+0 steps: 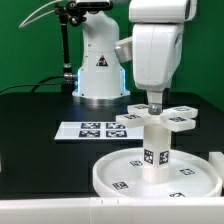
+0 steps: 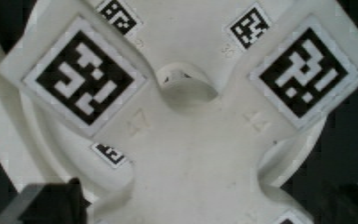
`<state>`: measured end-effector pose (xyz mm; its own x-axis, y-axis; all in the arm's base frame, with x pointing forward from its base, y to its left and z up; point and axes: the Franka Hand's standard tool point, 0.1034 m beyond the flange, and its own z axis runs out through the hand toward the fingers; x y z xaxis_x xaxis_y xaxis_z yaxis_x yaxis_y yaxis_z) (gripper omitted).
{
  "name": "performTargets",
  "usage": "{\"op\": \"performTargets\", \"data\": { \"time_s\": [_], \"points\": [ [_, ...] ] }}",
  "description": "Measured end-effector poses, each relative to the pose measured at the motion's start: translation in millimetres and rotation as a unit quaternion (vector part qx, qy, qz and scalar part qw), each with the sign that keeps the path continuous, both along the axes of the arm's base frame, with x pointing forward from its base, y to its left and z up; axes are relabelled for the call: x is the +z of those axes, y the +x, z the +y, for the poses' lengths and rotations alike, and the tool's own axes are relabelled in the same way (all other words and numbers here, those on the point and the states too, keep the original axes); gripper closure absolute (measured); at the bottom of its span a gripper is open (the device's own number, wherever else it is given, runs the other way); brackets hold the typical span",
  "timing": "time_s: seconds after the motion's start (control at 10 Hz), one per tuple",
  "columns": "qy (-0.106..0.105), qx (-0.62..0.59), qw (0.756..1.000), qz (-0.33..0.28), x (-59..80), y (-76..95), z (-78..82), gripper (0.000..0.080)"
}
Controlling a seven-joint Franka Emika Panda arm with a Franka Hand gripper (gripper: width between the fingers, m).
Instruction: Assemble round table
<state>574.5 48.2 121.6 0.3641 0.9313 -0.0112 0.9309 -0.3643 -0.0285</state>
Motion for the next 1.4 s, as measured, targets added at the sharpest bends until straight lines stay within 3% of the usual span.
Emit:
{"op": "performTargets", "data": {
  "time_s": [1.1,1.2,1.3,1.4],
  "points": [
    [-0.005,-0.012,1.000,0.013,-17.8,-0.9,-6.9,0.0151],
    [-0.005,-0.012,1.000,0.013,-17.8,-0.9,-7.1,0.0271],
    [-0.005,-0.013,1.000,0.013,-17.8,-0.9,-7.4,0.0271],
    [-0.005,-0.013,1.000,0.013,-17.9,-1.0,-7.8,0.0357]
  ]
}}
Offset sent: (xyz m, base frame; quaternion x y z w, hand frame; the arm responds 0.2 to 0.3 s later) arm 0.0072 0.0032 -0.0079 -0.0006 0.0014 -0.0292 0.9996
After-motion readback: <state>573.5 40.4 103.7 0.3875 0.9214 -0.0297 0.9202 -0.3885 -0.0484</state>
